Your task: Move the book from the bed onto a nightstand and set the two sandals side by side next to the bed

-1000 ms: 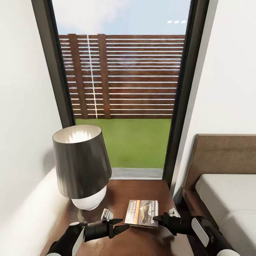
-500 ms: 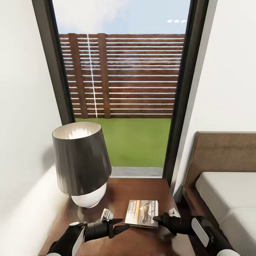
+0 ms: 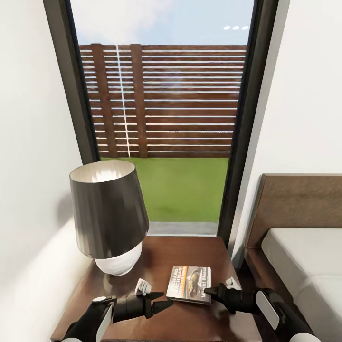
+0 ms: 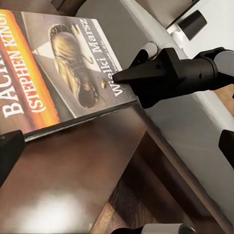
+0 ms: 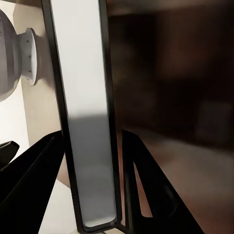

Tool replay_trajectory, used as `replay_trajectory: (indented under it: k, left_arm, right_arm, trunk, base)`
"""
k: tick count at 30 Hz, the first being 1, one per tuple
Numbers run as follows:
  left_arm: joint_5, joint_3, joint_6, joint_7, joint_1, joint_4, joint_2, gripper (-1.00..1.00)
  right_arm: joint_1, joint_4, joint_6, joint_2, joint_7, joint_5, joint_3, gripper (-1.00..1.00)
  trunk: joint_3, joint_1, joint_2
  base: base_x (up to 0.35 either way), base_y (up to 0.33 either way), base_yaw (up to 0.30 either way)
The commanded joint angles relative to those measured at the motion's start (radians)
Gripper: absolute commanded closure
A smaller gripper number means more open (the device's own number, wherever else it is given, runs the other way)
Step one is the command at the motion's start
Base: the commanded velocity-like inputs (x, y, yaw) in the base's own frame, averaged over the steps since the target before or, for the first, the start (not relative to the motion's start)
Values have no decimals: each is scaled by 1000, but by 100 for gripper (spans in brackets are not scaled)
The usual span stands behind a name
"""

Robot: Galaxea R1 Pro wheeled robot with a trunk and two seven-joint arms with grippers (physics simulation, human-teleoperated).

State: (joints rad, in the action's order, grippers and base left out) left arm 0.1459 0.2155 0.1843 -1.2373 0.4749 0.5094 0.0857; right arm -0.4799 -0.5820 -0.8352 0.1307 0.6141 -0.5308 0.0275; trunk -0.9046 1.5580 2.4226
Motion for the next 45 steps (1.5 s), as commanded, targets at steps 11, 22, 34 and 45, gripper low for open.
replay_trajectory:
  k: [11,22,34,45]
  left_arm:
    - [9,8,11,-7,1,1,1,-100]
    - [9,9,11,-7,1,1,1,-100]
    - [9,8,11,-7,1,1,0,-100]
    - [9,8,11,-7,1,1,0,-100]
  right_arm:
    - [0,1,1,0,3,18,2,100]
    - [0,1,1,0,3,18,2,100]
    - [0,1,1,0,3,18,2,100]
    - [0,1,1,0,3,18,2,100]
  trunk:
    - [-1,0,0]
    - [-1,0,0]
    - [8,-12,-21]
    - [8,-12,-21]
  base:
    - [0,0,0]
    - [0,0,0]
    - [0,0,0]
    - [0,0,0]
